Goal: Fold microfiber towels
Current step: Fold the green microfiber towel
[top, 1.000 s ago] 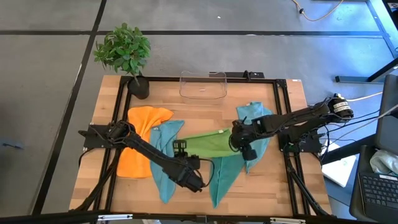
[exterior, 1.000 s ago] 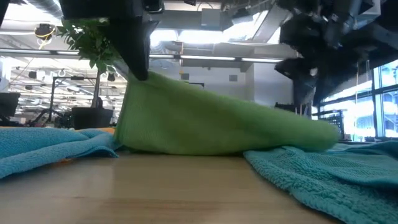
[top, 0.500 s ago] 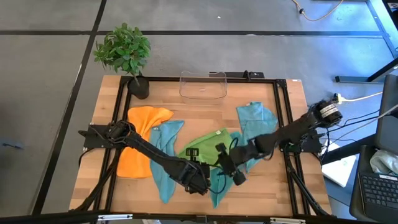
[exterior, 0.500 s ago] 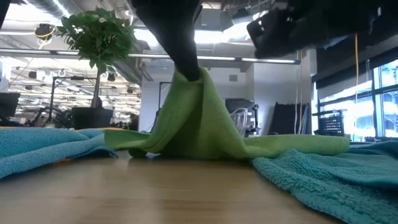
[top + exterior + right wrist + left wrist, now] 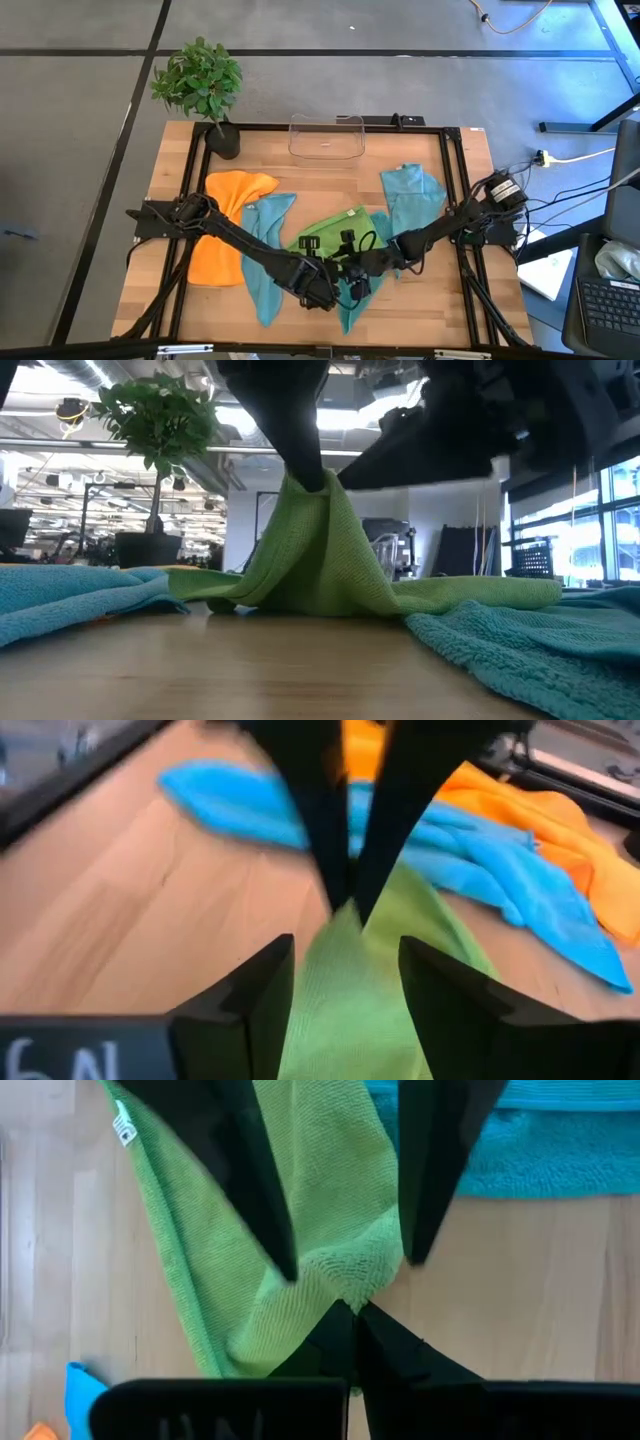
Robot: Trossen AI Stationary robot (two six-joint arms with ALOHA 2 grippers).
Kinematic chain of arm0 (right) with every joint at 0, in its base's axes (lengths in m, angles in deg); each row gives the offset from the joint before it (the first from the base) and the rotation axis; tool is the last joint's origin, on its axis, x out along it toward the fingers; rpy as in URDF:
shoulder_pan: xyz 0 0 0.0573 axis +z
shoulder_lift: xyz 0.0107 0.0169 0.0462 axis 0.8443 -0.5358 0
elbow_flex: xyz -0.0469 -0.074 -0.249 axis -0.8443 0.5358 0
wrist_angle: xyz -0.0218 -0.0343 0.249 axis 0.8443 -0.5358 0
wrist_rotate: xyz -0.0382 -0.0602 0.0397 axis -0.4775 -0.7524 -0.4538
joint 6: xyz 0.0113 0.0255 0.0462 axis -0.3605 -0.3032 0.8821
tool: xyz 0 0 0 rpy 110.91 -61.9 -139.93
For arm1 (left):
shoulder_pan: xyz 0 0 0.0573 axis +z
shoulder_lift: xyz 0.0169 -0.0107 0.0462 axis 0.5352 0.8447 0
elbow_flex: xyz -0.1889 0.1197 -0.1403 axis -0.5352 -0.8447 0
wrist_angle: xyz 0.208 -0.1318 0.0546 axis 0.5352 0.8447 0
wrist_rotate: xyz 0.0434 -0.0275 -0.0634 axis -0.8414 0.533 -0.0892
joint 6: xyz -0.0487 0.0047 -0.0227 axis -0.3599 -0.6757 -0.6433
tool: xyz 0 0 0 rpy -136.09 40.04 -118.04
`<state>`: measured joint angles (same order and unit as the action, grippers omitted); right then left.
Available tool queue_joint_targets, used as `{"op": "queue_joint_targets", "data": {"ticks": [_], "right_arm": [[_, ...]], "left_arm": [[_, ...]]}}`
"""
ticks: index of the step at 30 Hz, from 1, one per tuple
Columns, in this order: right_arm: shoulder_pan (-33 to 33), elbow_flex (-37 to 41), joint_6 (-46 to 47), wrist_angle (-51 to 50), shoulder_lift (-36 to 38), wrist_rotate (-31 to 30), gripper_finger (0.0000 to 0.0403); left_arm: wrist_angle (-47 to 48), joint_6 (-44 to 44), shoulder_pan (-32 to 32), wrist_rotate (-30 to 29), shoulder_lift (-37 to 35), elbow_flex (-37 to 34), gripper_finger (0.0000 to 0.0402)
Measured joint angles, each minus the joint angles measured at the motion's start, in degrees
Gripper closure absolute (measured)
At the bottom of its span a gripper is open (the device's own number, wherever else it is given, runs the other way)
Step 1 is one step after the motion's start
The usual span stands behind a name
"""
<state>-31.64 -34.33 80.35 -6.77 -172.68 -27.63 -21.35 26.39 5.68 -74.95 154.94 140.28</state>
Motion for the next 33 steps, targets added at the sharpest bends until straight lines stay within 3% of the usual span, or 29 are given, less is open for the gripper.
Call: {"op": "queue_joint_targets", "data": {"ticks": [10, 20, 26, 33], "right_arm": [[-0.46, -0.02, 6.11, 2.24, -1.75, -0.37, 0.0219], [-0.74, -0.04, 5.2, 2.4, -4.89, -1.11, 0.0236], [-0.29, -0.02, 6.4, -10.42, -3.95, 2.0, 0.0259], [3.29, -0.06, 12.19, -25.62, 3.02, -5.8, 0.026]], "left_arm": [[-0.46, 1.09, 0.57, 1.52, 0.0, 0.0, 0.04], [-0.16, 1.07, 0.56, 8.52, 0.0, 0.0, 0.04], [1.23, -2.19, -0.7, 19.34, 0.0, 0.0, 0.04], [-0.74, -6.75, -3.03, 19.99, 0.0, -0.02, 0.0401]]}}
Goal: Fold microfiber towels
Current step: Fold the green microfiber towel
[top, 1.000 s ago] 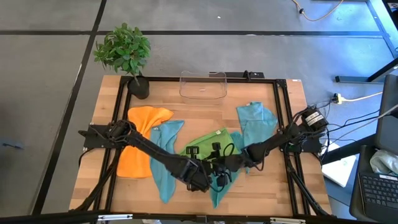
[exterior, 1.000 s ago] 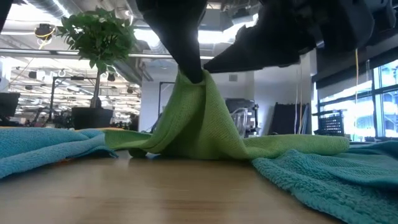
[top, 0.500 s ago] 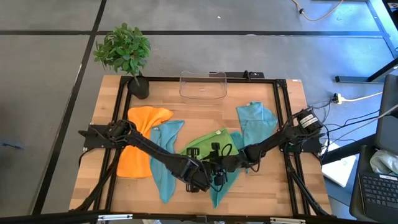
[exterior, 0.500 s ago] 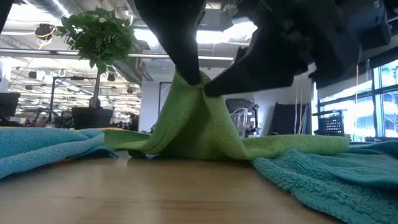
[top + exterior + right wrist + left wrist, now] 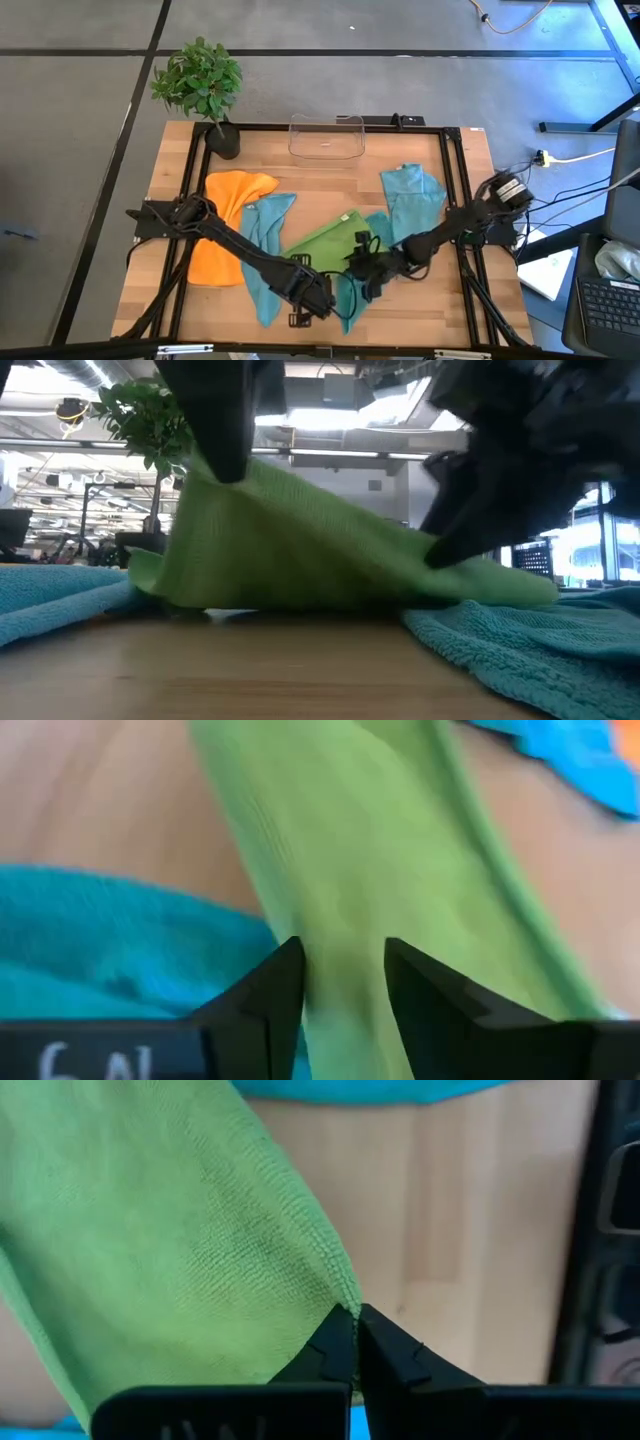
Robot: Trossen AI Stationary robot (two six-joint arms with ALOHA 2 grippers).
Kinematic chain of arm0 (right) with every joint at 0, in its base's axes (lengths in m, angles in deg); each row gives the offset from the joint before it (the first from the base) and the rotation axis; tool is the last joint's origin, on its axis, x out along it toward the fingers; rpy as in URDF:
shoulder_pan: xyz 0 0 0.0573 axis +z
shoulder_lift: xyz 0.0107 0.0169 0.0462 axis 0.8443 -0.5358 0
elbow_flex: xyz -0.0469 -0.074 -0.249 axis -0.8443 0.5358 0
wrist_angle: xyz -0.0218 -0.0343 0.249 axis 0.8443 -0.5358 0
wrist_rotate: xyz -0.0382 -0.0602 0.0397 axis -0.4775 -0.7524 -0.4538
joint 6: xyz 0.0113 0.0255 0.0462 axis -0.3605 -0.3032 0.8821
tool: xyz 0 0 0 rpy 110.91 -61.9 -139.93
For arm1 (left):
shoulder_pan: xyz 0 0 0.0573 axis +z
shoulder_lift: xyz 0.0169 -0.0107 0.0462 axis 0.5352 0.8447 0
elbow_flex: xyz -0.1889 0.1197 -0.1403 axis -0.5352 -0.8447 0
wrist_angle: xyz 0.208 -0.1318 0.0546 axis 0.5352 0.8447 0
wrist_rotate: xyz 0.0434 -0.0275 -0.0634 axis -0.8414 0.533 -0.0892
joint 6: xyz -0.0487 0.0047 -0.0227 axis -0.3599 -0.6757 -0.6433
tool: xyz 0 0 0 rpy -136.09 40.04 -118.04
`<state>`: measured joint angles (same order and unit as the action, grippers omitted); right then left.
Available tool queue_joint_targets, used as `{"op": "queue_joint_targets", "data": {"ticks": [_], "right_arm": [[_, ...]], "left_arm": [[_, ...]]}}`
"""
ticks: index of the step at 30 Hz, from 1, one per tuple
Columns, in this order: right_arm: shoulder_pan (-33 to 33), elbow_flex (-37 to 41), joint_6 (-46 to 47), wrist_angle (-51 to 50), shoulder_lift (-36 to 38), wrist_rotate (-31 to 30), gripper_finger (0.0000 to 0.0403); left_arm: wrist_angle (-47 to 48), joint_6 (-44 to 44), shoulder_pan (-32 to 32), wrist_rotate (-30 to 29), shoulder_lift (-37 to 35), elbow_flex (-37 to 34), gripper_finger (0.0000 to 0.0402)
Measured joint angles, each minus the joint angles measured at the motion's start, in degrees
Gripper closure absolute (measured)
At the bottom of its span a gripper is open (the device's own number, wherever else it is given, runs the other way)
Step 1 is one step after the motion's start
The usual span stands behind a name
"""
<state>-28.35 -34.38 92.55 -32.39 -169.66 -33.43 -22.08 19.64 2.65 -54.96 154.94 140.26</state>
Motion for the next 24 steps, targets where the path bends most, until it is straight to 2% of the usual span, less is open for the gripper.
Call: {"op": "queue_joint_targets", "data": {"ticks": [5, 8, 10, 14, 16, 19, 24], "right_arm": [[-0.22, -0.01, 5.37, -15.15, 2.22, -9.89, 0.0261], [-3.17, 0.04, 5.17, -15.46, 2.24, -12.9, 0.0261], [-6.22, 0.03, 3.41, -10.66, 1.64, -8.06, 0.0261], [-12.46, 0.06, -0.07, -2.67, -0.93, 8.9, 0.0261], [-14.97, 0.03, -0.2, -1.91, -1.91, 14.96, 0.0261], [-17.51, 0.02, 0.67, -3.73, -3.31, 18.12, 0.0261], [-20.35, -0.19, -3.15, -3.28, -4.31, 18.54, 0.0261]], "left_arm": [[-5.32, -1.2, -1.94, -0.36, 0.0, 0.0, 0.0401], [-7.59, -1.27, -2.77, -1.16, 0.0, 0.0, 0.04], [-8.14, -1.31, -3.09, -1.68, 0.0, 0.0, 0.04], [-8.65, -1.37, -3.39, -2.77, 0.0, 0.0, 0.04], [-8.64, -1.4, -3.39, -2.79, 0.0, 0.0, 0.0399], [-8.64, -1.29, -3.39, -2.81, 0.0, 0.0, 0.04], [-8.61, -1.28, -3.17, -2.99, 0.0, 0.0, 0.0398]]}}
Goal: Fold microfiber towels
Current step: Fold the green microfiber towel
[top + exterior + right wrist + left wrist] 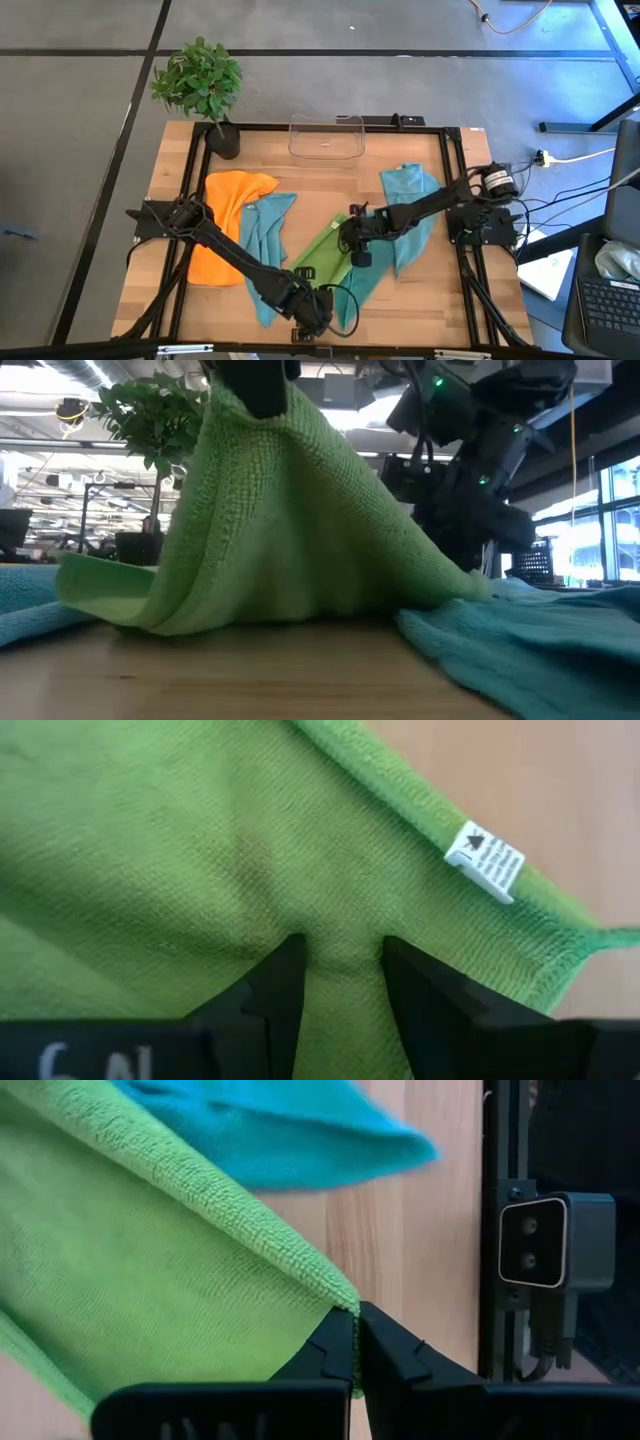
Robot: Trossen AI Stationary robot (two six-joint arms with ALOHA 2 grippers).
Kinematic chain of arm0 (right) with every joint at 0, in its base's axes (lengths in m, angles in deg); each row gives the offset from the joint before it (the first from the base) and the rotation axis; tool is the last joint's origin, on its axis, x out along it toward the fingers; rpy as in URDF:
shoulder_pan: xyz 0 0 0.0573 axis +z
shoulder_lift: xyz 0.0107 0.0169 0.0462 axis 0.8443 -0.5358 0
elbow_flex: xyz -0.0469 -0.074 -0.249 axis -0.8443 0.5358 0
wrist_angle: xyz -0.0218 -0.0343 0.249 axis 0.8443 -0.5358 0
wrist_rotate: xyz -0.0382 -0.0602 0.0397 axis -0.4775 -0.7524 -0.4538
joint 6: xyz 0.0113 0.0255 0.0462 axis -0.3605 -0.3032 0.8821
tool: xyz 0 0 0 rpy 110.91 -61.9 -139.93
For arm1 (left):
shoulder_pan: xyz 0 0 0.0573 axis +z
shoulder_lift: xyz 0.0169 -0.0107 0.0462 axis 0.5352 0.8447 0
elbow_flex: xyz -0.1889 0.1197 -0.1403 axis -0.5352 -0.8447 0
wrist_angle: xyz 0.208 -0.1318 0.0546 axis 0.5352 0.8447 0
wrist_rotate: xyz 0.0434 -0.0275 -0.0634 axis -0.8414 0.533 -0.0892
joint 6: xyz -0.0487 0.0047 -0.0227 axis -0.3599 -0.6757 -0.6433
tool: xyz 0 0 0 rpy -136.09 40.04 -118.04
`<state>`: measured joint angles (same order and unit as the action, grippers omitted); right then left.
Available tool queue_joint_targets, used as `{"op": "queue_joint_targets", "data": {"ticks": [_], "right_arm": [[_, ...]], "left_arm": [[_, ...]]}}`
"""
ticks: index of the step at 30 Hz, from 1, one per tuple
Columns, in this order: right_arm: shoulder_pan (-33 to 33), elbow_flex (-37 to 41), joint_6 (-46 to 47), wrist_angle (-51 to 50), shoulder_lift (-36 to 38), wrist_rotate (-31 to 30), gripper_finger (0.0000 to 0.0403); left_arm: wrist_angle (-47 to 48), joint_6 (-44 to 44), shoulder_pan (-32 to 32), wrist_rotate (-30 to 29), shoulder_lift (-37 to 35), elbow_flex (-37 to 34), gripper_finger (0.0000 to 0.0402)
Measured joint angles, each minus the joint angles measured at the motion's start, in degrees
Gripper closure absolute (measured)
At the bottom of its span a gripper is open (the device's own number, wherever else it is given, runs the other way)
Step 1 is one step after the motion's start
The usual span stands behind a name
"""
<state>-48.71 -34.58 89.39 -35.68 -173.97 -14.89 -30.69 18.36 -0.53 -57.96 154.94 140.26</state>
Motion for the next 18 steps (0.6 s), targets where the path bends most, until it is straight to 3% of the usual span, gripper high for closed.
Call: {"op": "queue_joint_targets", "data": {"ticks": [10, 18], "right_arm": [[-7.22, -1.26, -19.04, 9.53, -0.48, -1.28, 0.0261], [-13.23, -1.36, -23.12, 15.66, -5.13, 6.71, 0.0261]], "left_arm": [[7.44, -7.45, 3.18, -5.41, 0.0, 0.0, 0.0399], [6.09, -7.21, 6.02, -5.87, 0.02, -0.01, 0.0397]]}}
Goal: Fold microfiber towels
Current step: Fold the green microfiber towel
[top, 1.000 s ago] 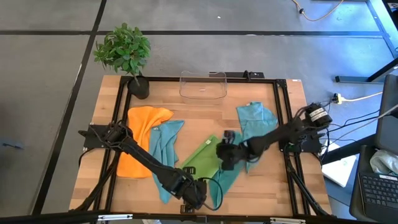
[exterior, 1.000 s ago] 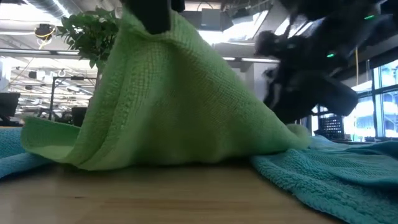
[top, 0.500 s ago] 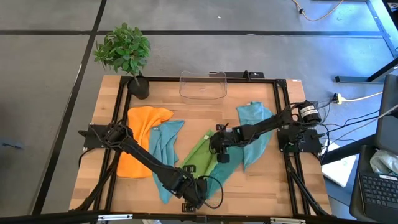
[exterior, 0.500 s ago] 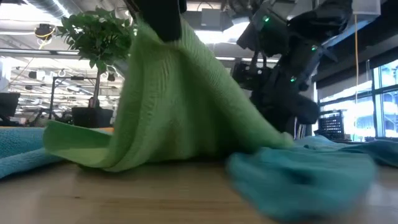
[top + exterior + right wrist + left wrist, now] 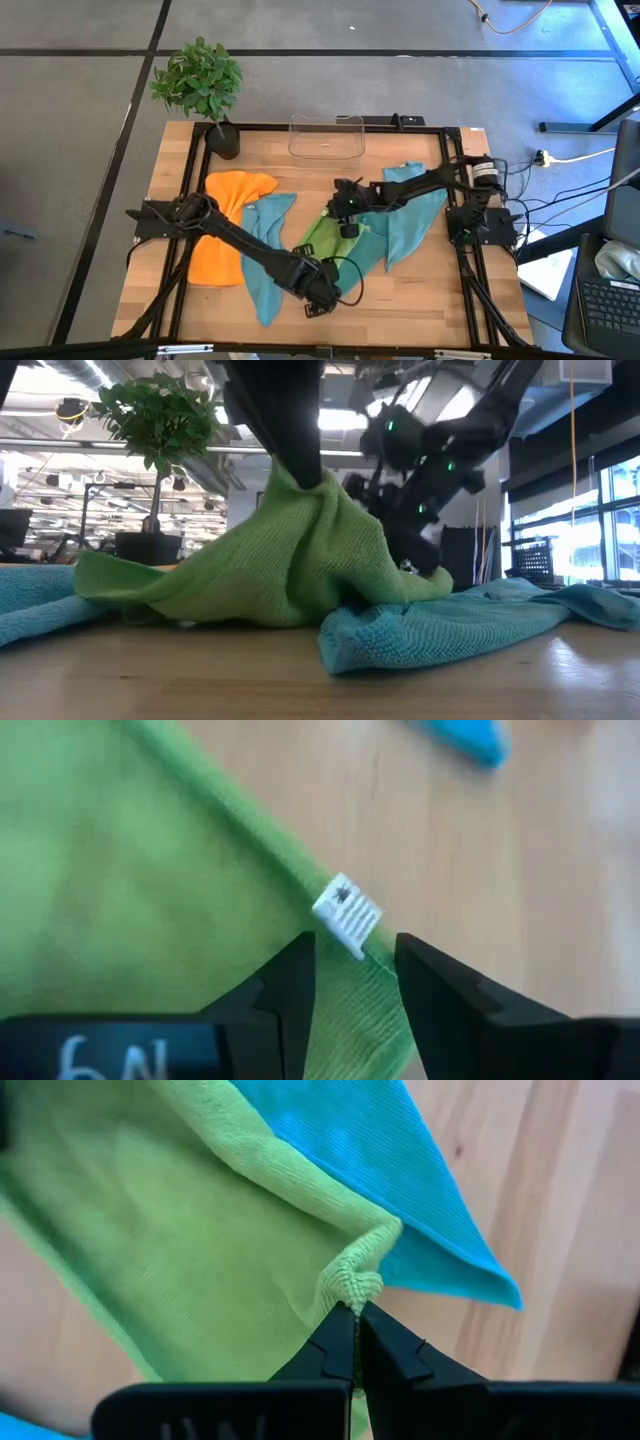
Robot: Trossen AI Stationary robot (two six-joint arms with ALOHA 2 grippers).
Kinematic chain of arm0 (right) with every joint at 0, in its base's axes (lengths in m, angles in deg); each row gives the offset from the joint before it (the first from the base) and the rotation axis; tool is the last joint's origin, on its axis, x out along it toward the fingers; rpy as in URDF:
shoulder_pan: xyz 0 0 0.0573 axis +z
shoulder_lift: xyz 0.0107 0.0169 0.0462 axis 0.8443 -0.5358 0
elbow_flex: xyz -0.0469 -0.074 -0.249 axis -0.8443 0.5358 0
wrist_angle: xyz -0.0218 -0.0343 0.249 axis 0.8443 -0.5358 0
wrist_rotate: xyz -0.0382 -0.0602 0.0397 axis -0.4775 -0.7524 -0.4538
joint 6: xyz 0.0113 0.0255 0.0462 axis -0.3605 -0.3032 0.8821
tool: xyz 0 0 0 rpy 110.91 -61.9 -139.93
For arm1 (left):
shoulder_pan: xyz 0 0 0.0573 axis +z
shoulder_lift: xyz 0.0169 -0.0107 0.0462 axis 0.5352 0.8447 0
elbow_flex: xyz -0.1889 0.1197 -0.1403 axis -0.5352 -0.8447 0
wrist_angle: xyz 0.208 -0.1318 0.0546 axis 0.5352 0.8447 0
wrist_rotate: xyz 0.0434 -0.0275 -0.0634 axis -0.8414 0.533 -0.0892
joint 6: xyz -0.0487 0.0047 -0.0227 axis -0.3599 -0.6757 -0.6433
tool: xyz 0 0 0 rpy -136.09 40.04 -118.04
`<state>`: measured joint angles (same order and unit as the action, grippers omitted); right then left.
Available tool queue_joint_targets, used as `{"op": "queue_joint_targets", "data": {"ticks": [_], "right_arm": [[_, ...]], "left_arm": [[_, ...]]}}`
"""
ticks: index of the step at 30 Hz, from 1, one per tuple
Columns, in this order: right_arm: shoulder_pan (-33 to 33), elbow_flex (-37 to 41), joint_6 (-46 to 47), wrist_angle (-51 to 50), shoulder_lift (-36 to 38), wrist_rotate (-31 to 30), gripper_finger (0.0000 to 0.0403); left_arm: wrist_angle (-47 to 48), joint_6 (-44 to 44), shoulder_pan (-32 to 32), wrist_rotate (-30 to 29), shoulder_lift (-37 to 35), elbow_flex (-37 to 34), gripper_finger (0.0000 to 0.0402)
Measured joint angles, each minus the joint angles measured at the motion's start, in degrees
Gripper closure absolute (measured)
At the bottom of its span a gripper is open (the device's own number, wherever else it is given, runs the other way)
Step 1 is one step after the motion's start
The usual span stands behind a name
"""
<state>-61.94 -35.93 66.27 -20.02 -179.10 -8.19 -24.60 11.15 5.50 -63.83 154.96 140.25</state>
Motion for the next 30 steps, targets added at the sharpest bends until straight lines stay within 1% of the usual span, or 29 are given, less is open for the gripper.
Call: {"op": "queue_joint_targets", "data": {"ticks": [2, 5, 6, 11, 14, 18, 23, 28, 30], "right_arm": [[-0.21, -0.29, -1.25, 1.08, -1.25, 0.23, 0.0261], [-0.06, -0.25, -1.47, 1.0, -1.53, -2.8, 0.0261], [-0.07, -0.25, -1.49, 1.25, -1.47, -2.94, 0.0261], [-0.2, -1.48, -1.42, 0.58, -1.47, -2.1, 0.026], [-0.2, -2.68, -1.29, 0.48, -1.56, -2.08, 0.026], [-0.15, -3.99, -0.29, 1.13, -3.73, -1.42, 0.026], [0.42, -6.49, -2.59, 2.08, -6.45, -2.23, 0.026], [0.37, -9.26, -2.84, 1.98, -8.42, -2.28, 0.026], [0.28, -10.11, -2.84, 2.13, -9.29, -2.28, 0.026]], "left_arm": [[0.0, 0.01, 0.25, -0.11, 0.0, -0.02, 0.0399], [0.04, 0.08, -0.08, -0.24, 0.0, -0.02, 0.0399], [0.07, 0.21, -0.14, -0.31, 0.0, -0.02, 0.0398], [0.05, 0.21, -0.14, -0.51, 0.0, -0.02, 0.04], [0.07, 0.16, -0.17, -1.77, 0.0, -0.02, 0.0399], [0.66, -0.27, -0.21, -2.38, 0.02, -0.02, 0.0398], [1.62, -1.8, -0.21, -4.17, 0.02, -0.02, 0.0399], [1.98, -1.89, -0.08, -7.1, 0.02, -0.02, 0.0399], [2.05, -1.92, 0.23, -7.26, 0.02, -0.02, 0.04]]}}
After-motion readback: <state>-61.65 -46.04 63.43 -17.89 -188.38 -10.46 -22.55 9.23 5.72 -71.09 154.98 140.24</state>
